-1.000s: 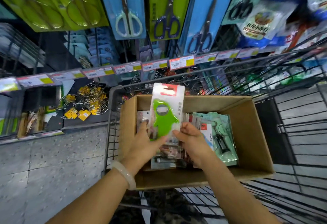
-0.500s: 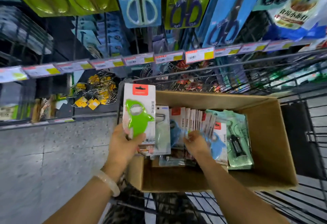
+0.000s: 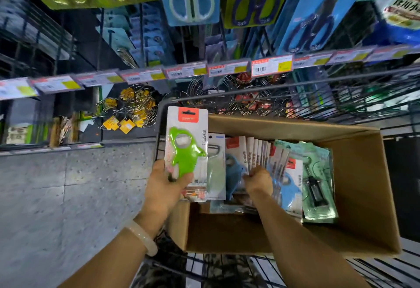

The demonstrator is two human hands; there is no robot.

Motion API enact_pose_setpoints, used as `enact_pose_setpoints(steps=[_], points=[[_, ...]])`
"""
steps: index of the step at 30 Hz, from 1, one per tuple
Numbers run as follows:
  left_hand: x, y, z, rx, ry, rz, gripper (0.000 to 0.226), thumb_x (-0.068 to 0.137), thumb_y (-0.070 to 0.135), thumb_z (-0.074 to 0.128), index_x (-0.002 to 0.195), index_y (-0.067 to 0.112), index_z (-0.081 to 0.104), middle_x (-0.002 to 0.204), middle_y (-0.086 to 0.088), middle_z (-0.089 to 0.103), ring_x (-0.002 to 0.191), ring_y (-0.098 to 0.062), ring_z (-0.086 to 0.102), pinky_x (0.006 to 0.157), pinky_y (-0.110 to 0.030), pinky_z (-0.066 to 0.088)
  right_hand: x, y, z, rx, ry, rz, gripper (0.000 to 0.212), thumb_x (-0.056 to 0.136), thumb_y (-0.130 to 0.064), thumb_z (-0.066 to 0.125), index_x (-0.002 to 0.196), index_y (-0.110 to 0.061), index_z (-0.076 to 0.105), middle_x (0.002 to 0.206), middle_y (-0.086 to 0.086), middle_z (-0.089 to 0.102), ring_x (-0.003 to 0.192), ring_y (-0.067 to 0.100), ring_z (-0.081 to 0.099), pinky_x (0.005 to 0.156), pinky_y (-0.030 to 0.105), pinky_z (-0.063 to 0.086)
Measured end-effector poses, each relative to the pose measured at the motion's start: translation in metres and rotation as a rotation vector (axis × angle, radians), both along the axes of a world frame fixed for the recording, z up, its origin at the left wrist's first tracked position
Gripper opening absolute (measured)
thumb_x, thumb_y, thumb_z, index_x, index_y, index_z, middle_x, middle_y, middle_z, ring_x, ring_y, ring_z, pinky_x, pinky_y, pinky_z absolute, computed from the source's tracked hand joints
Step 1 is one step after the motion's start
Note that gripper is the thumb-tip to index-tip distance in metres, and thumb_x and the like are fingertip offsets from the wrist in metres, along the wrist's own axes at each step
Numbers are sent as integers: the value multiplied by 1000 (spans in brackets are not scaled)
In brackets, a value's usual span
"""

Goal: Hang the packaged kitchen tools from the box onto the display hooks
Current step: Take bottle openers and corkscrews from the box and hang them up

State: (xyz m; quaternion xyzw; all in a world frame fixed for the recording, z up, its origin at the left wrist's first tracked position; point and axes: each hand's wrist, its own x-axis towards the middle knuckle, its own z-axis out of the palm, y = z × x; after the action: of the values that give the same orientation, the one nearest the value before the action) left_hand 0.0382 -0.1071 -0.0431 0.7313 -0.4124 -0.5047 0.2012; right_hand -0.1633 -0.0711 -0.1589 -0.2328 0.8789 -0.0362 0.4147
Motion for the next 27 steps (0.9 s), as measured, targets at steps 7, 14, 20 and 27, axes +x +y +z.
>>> enact_pose_setpoints(steps=[7,14,20,27], points=[[0,5,6,-8,38,52,34,76,-5,73,86,18,50,80,6,61,74,-13,60,68,-28,50,-14,20,7,-65,-71,-133,18,91,-9,57,109,-5,60,107,13,65,97,27,60,77,28,43],[1,22,15,-6,81,112,38,77,-5,72,107,5,50,84,6,60,79,-15,59,63,-18,46,-34,45,28,-216,-152,-440,21,96,-4,45,114,-1,55,110,21,62,86,28,55,75,35,45],[0,35,26,-53,114,81,36,77,-5,72,106,6,53,90,-4,63,83,-20,61,65,-21,48,-25,43,79,-470,-276,-491,24,97,-2,41,112,-16,53,109,15,63,97,36,61,89,55,50],[21,45,52,-154,152,16,30,77,4,75,97,14,55,83,9,63,73,-8,60,56,-11,45,29,37,160,-813,-533,-508,18,92,-16,57,109,-21,58,100,-5,64,89,12,60,75,32,48]])
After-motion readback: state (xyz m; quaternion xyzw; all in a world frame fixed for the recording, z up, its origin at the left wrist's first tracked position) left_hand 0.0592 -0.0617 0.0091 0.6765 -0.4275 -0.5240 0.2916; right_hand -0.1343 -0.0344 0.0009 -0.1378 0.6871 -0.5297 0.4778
